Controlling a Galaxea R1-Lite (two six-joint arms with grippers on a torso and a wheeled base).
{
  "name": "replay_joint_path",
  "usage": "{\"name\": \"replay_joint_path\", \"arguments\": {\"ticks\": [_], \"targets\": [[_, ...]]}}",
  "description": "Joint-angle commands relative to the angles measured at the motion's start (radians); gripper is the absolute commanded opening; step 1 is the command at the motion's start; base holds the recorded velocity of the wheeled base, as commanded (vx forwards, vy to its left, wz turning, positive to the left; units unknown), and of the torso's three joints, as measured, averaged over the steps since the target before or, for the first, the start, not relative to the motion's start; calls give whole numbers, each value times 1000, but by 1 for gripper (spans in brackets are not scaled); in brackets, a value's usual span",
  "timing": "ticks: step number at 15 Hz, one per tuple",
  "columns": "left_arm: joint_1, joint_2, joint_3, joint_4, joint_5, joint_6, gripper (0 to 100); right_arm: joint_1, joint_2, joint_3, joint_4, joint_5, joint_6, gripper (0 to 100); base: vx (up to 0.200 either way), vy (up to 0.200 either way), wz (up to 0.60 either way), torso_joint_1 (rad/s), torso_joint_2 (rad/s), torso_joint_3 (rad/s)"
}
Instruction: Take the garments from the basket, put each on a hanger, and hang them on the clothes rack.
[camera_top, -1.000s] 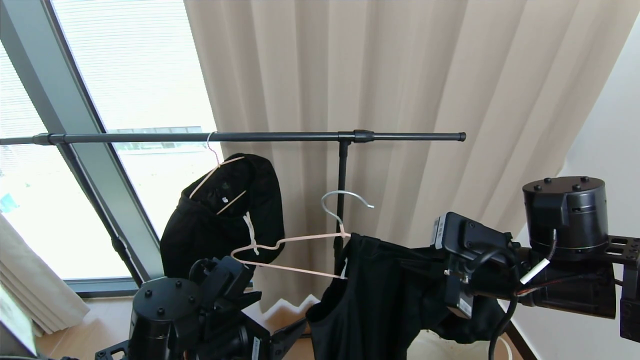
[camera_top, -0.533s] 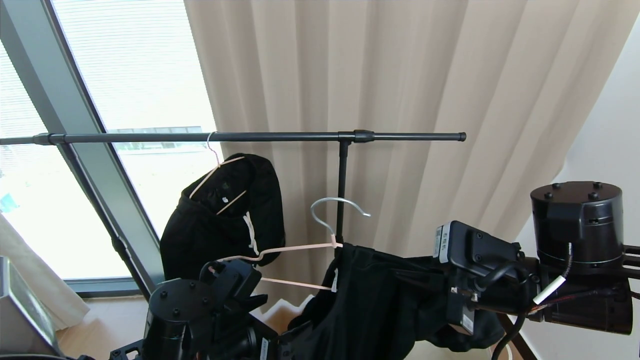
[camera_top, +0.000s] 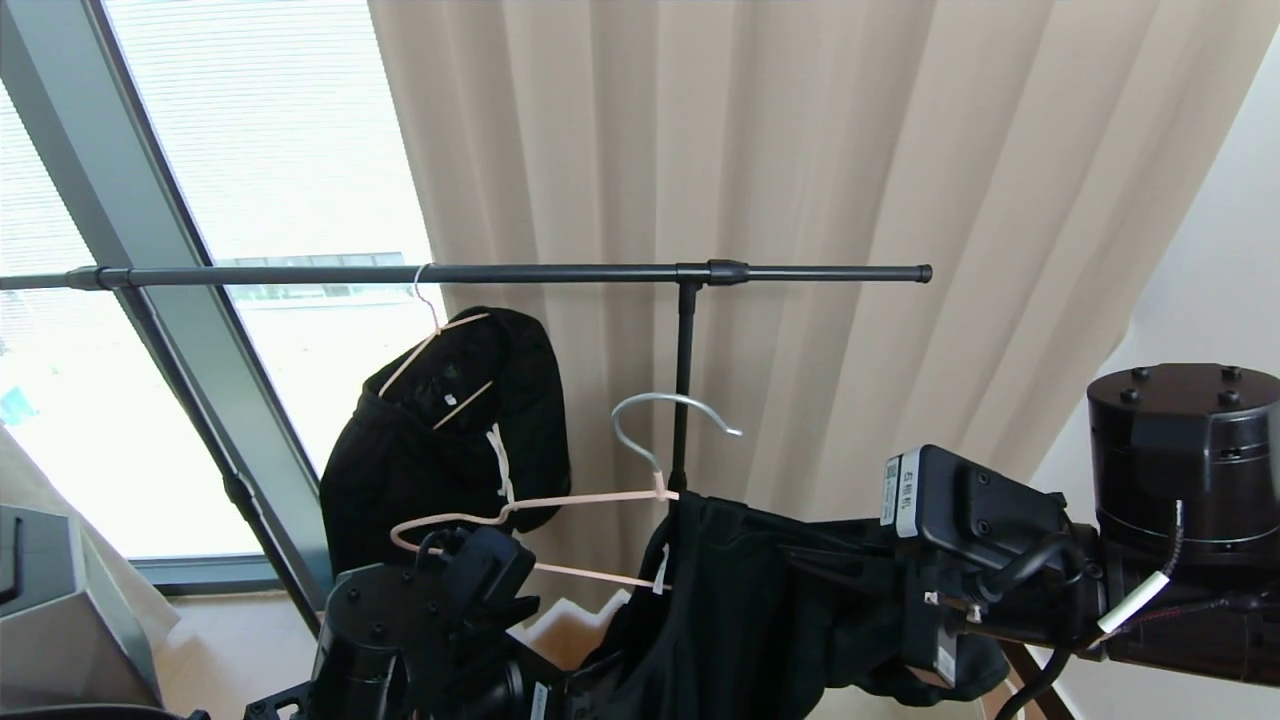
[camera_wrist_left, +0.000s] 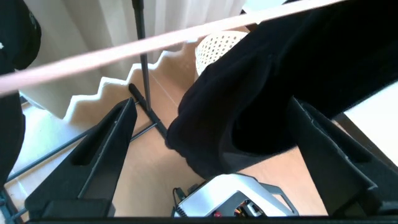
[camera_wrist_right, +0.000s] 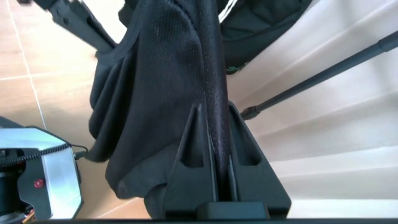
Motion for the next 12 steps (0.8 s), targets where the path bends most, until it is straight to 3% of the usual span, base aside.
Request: {"name": "replay_joint_path", "arguments": {"ticks": [1, 5, 12], "targets": [[-6, 38, 10, -20, 4, 1, 100, 5, -9, 0, 0, 1, 6, 0, 0, 0, 0, 0, 0, 0], [-15, 78, 31, -91, 13, 7, 100, 1, -21, -4, 0, -1, 8, 0, 0, 0, 0, 0, 0, 0], [-14, 87, 36, -92, 13, 14, 100, -24, -38, -11, 0, -1, 35, 0, 0, 0, 0, 0, 0, 0]]}}
